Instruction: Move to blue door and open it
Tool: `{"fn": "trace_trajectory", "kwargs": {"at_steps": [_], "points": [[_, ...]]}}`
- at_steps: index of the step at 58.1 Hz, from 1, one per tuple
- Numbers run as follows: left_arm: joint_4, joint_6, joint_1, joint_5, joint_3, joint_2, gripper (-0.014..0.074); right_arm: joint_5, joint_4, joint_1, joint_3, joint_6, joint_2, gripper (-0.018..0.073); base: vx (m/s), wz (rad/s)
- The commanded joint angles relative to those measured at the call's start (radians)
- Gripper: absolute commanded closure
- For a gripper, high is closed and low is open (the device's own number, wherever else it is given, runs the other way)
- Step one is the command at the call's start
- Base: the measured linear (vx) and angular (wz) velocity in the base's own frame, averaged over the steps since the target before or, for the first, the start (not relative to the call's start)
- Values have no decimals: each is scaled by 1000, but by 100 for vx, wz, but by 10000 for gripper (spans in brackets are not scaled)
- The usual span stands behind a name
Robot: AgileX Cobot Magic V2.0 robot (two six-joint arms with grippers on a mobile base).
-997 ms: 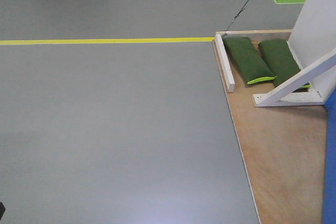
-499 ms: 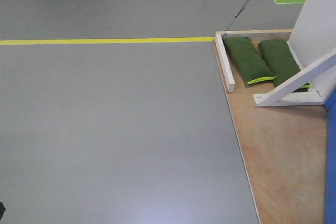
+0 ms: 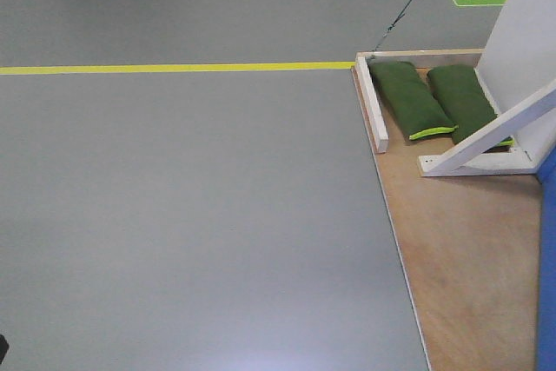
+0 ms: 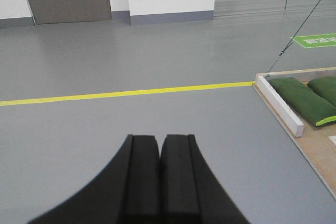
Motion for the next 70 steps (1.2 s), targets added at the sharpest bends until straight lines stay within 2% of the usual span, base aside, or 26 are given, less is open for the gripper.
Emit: {"fn": "trace_trajectory", "kwargs": {"at_steps": [1, 6, 20, 32, 40, 48, 53, 54, 55, 57, 62, 70], "points": [[-3, -7, 0, -85, -31, -14, 524, 163, -17, 3, -31, -1, -39, 551, 0, 0], [-3, -7, 0, -85, -31, -14, 524, 252, -17, 5, -31, -1, -49, 551, 0, 0], [-3, -7, 0, -85, -31, -14, 524, 394, -17, 5, -31, -1, -98, 551, 0, 0], [-3, -7, 0, -85, -31, -14, 524, 627, -8, 5, -31, -1, -140, 551, 0, -1], [-3, -7, 0, -85, -31, -14, 524, 796, 79, 5, -31, -1, -164, 551, 0, -1], [-3, -7, 0, -85, -31, -14, 524, 1035, 206, 8, -32, -1, -192, 551, 0, 0], [-3, -7, 0, -85, -31, -14, 524, 1196, 257, 48, -32, -1, -204, 551, 0, 0], [-3, -7, 0, -85, -31, -14, 524, 1217, 267, 64, -32, -1, -207, 551, 0, 0], [-3, -7, 0, -85, -31, -14, 524, 1289, 286, 114, -32, -1, -215, 551, 0, -1], [-3, -7, 0, -85, -31, -14, 524, 1318, 290, 143, -32, -1, -218, 551, 0, -1], [-3, -7, 0, -85, -31, -14, 524, 1324, 290, 236, -32, -1, -227, 551, 0, -2], [-3, -7, 0, -85, -31, -14, 524, 1208, 270, 384, -31, -1, -229, 551, 0, 0]]}}
